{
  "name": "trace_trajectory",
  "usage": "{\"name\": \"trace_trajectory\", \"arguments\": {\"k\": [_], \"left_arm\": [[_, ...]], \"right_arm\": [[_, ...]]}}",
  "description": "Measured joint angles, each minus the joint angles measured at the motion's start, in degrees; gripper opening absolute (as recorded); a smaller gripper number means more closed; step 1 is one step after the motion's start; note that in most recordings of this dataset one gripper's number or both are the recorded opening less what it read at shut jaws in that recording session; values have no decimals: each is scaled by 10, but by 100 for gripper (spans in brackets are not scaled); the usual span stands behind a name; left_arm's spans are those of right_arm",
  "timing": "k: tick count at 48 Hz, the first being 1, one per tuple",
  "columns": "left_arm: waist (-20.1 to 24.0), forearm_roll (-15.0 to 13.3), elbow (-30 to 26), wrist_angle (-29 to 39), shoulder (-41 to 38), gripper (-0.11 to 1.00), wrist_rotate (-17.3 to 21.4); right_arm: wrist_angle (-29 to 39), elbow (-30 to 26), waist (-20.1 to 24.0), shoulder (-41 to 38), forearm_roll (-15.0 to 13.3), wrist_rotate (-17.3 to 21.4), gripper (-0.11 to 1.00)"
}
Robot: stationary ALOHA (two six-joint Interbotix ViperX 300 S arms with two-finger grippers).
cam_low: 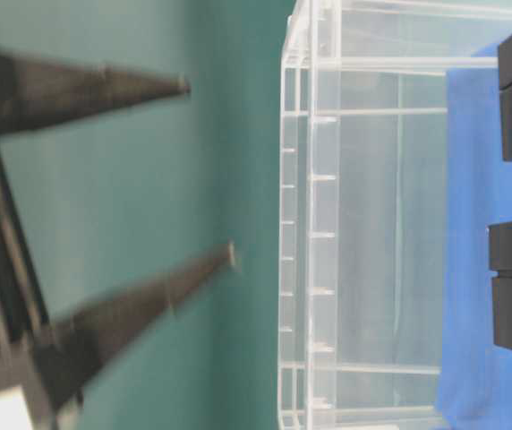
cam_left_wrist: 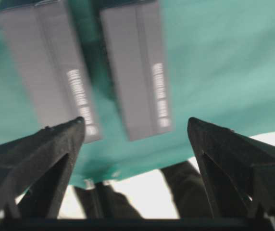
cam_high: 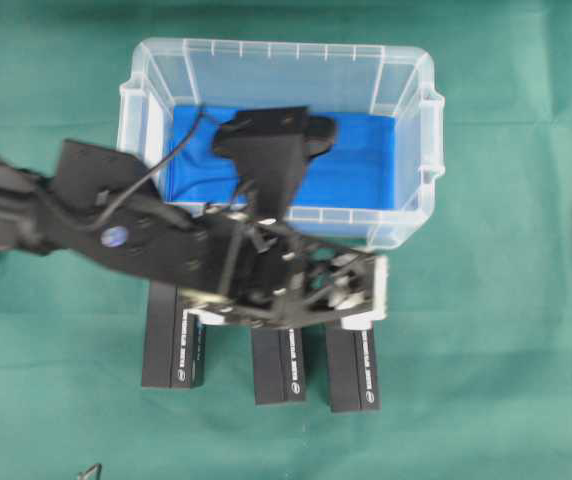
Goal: Take the box out of the case with the left arm.
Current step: 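Raise the left gripper away from the placed boxes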
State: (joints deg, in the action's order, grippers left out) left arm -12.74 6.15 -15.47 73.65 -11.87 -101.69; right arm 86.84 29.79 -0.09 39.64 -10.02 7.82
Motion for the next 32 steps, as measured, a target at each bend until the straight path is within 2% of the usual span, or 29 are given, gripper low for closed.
{"name": "trace_trajectory", "arguments": {"k": [19, 32], "left_arm": [[-38, 0, 221, -30, 185, 82, -54], [-54, 0, 356, -44, 313, 80, -55]], "right_arm": [[8, 0, 0, 2, 1, -1, 1], [18, 0, 0, 2, 0, -1, 1]]}}
